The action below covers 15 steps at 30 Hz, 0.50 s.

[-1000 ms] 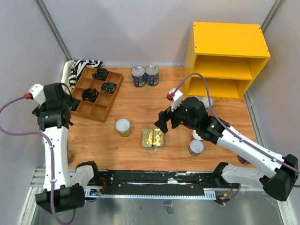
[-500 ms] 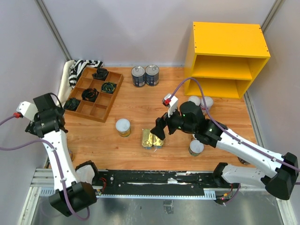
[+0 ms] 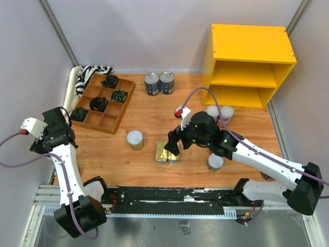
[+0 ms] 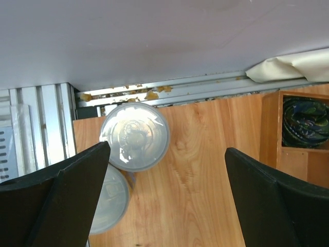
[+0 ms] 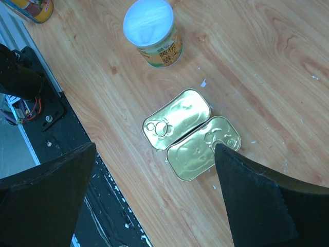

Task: Place and organize the canned foods onto the counter
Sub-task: Pick up the canned food from the corner of the board.

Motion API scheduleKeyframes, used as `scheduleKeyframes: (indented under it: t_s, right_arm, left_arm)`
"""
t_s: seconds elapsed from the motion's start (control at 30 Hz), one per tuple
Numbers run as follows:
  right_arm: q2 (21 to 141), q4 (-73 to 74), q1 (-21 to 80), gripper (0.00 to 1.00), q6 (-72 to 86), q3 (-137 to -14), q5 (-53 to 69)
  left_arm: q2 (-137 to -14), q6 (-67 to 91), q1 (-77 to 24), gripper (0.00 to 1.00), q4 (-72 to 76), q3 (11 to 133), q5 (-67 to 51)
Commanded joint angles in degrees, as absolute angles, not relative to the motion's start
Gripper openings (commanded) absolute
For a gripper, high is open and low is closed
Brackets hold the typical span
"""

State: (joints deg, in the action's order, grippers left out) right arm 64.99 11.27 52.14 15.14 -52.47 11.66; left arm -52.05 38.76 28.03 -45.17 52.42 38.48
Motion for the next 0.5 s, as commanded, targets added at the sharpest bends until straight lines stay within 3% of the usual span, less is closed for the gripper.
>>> scheduleKeyframes:
  t_s: [0.0, 0.47]
  right_arm:
    - [65.67, 12.52, 52.83, 0.99, 15.88, -54.33, 13.27]
    - [65.60, 13.49, 52.87, 0.99, 16.80, -53.37, 13.89]
  left_arm:
    - [-54.47, 40.06, 29.01, 1.00, -44.44, 52.34, 44.96]
    - [-61.93, 46.32, 30.18, 1.00, -45.29, 51.06, 50.47]
